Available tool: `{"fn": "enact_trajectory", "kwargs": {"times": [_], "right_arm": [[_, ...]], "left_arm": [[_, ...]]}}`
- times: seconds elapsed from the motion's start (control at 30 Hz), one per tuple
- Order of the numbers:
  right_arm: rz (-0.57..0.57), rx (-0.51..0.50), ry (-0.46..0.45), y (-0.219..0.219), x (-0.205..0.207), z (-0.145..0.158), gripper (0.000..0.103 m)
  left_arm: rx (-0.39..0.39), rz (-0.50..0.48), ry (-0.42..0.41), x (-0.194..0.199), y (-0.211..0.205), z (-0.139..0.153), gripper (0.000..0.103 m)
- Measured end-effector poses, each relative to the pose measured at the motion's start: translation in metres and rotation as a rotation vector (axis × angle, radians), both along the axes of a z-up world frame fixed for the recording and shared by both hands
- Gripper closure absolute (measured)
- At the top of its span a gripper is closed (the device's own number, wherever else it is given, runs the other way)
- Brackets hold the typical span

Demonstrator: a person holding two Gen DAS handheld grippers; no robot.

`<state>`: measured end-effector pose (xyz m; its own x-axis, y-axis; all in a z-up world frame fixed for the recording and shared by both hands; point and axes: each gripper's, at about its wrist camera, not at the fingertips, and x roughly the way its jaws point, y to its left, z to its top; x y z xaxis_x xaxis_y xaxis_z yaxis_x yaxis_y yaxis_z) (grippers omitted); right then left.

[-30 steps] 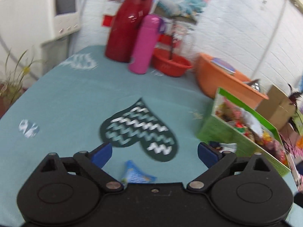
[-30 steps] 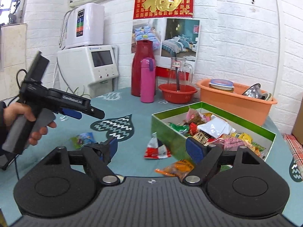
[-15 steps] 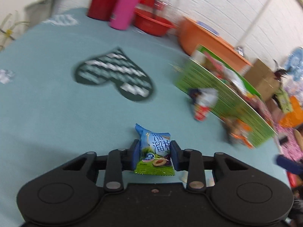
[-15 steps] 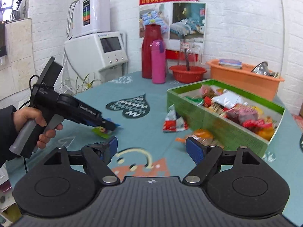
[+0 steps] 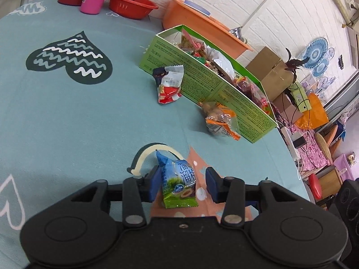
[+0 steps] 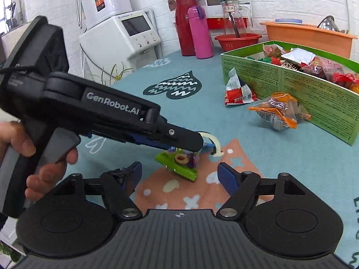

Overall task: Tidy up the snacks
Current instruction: 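Grasp the blue-white snack packet with the left tool while the right tool closes on it, then lower the blue-white packet into the green box and open both tools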

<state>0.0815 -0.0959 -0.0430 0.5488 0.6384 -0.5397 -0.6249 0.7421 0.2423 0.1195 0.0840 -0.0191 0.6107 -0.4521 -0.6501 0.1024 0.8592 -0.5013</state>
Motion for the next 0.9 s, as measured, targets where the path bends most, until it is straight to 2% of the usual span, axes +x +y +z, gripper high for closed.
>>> {"fn": "enact_trajectory", "kwargs": {"times": [0.17,0.23,0.3,0.4,0.53,0.67,0.9], "right_arm": [[-0.015,-0.001,0.008,0.009,0.008,-0.004,0.005],[-0.021,-0.011,0.003,0.011,0.012,-0.006,0.015],[-0.022,-0.032,-0.020,0.013,0.012,-0.006,0.045],[-0.017,-0.040,-0.022,0.011,0.012,-0.005,0.054],[-0.032,-0.048,-0.066,0.004,0.011,0.002,0.057],[-0.062,-0.027,-0.130,-0.007,0.014,0.019,0.058],[-0.122,0.024,-0.240,-0.030,0.042,0.049,0.058]], "left_arm": [[-0.005,-0.005,0.008,0.003,0.002,-0.003,0.049],[-0.001,-0.011,0.014,0.004,0.001,-0.007,0.050],[0.008,-0.020,-0.004,0.004,-0.001,-0.009,0.055],[0.009,-0.025,-0.020,0.003,-0.004,-0.006,0.060],[0.000,-0.037,-0.059,0.005,-0.011,0.006,0.060],[-0.004,-0.059,-0.128,0.015,-0.021,0.030,0.060],[0.006,-0.092,-0.229,0.050,-0.045,0.065,0.060]]}}
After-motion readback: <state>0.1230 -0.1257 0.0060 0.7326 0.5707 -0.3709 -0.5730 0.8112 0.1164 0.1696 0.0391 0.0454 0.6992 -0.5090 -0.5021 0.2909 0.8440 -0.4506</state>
